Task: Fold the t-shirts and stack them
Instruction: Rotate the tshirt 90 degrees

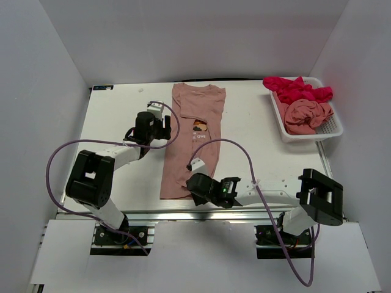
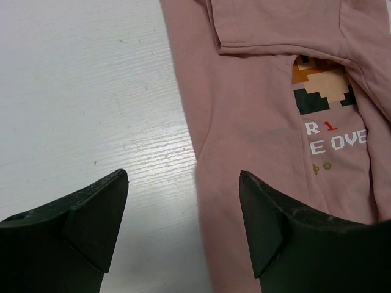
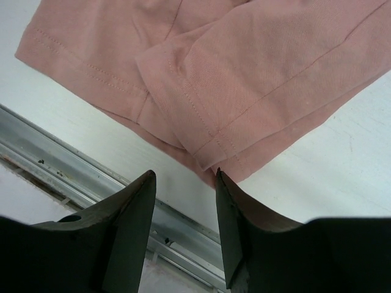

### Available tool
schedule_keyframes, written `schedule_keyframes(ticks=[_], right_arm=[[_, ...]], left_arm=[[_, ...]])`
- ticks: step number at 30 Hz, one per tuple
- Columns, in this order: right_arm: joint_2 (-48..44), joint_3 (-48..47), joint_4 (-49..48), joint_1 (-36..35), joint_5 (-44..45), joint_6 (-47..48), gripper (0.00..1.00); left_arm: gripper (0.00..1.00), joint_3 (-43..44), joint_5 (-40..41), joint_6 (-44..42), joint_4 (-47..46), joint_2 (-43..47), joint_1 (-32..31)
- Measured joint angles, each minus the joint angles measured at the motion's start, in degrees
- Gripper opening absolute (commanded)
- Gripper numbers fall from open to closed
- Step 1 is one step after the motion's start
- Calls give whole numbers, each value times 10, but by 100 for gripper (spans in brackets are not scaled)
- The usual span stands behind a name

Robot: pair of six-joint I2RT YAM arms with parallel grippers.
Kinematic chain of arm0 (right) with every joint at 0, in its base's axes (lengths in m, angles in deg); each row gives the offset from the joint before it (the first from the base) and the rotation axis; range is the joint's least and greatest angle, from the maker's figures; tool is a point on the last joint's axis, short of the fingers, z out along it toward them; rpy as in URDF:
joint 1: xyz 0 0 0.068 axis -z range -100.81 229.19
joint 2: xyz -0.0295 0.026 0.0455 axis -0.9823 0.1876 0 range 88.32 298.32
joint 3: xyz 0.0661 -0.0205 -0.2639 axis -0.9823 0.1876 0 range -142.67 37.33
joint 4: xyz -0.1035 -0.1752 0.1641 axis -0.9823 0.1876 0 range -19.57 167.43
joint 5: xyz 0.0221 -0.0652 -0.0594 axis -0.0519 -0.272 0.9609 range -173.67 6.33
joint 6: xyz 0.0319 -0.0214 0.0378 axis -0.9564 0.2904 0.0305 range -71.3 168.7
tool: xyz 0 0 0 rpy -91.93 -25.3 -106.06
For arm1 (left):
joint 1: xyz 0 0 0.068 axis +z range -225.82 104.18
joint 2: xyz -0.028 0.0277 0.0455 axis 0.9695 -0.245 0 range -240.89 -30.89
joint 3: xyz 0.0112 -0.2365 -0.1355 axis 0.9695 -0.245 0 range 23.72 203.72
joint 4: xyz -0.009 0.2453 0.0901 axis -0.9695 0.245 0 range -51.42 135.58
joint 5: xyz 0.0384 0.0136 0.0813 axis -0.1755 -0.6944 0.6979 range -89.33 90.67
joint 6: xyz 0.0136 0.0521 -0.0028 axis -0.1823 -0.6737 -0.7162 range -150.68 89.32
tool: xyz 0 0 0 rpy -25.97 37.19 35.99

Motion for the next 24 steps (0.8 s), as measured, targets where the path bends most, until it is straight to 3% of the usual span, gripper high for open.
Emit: schedule_keyframes(ticks=[10, 12, 14, 15, 22, 24], right_arm=[[28, -1, -1, 0, 1, 3, 47], [36, -1, -2, 0, 1, 6, 32], [42, -1, -3, 0, 1, 9, 7], [43, -1, -3, 0, 1, 11, 4], [43, -1, -6, 0, 5, 14, 14], [43, -1, -5, 0, 6, 13, 27]], left_arm=[[83, 2, -1, 0, 2, -9, 0], [83, 2, -1, 0, 2, -9, 0], [83, 2, -3, 1, 2, -9, 0], [83, 2, -3, 2, 2, -9, 0], [83, 7, -8, 3, 2, -18, 0], [83, 9, -9, 4, 2, -22, 0]])
